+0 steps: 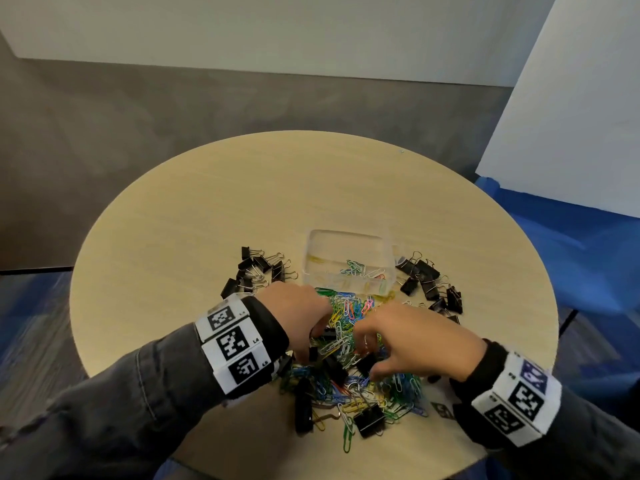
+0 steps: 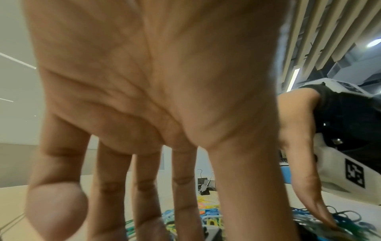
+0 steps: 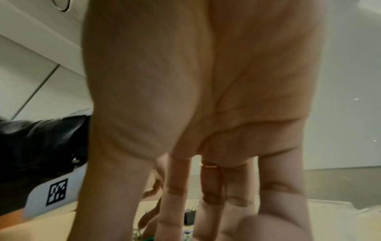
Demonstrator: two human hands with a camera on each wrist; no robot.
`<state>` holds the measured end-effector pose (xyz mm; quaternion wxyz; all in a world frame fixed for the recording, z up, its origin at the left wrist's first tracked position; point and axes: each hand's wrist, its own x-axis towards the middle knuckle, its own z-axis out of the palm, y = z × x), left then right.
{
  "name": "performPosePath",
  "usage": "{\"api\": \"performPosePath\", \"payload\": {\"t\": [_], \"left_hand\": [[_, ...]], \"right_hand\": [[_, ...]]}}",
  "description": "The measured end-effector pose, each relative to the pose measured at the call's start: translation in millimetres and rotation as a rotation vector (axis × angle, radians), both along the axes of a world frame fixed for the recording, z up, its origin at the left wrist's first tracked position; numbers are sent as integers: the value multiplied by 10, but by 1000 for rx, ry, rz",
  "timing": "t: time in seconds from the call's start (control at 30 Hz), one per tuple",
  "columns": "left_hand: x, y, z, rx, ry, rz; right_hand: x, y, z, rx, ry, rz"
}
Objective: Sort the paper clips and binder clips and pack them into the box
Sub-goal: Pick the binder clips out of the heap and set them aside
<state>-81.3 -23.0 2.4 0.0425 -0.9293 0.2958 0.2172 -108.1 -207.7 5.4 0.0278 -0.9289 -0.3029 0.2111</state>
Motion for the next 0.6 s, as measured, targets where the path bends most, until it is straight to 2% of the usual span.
{"api": "performPosePath", "payload": {"t": [0.13,0.33,0.6], "left_hand": [[-17,-41,6,20,67,-12],[-29,-66,30,-51,127,-27],[-12,-24,104,-160,151,-33]], "right_hand": [[-29,90,-77,-46,-127,46],[-19,95,-61,-2,-157,27],[40,46,-13,213,107,-66]]}}
